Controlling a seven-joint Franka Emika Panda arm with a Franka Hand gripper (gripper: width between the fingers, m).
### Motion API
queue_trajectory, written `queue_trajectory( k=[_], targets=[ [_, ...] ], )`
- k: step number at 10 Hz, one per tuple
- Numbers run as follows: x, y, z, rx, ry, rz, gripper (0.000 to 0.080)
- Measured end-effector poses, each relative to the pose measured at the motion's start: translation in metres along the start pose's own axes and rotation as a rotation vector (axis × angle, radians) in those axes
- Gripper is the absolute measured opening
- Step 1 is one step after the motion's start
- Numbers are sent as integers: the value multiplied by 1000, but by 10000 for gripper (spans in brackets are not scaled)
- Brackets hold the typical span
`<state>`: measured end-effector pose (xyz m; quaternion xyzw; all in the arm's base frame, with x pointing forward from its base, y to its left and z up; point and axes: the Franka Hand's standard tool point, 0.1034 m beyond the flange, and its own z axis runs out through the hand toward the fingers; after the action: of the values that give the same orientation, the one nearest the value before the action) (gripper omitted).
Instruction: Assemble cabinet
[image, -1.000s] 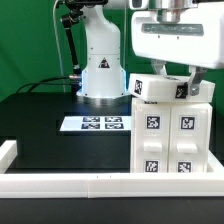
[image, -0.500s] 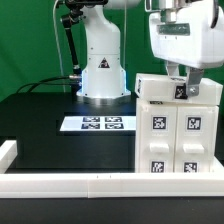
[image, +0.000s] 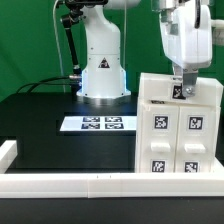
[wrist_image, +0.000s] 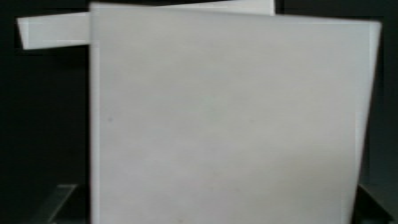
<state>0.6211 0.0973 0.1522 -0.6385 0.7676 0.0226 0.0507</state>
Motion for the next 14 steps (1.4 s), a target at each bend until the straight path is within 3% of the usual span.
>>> queue_trajectory(
  k=[1, 2, 3, 7, 11, 14],
  targets=[
    [-2, 1, 0, -1, -7, 18, 647],
    [-3, 0, -1, -1, -14, 2, 766],
    [-3, -1, -4, 1, -34, 6, 789],
    [-5, -5, -32, 23, -105, 16, 797],
    [-8, -4, -31, 22, -123, -18, 797],
    [-13, -2, -28, -12, -44, -506, 797]
  ],
)
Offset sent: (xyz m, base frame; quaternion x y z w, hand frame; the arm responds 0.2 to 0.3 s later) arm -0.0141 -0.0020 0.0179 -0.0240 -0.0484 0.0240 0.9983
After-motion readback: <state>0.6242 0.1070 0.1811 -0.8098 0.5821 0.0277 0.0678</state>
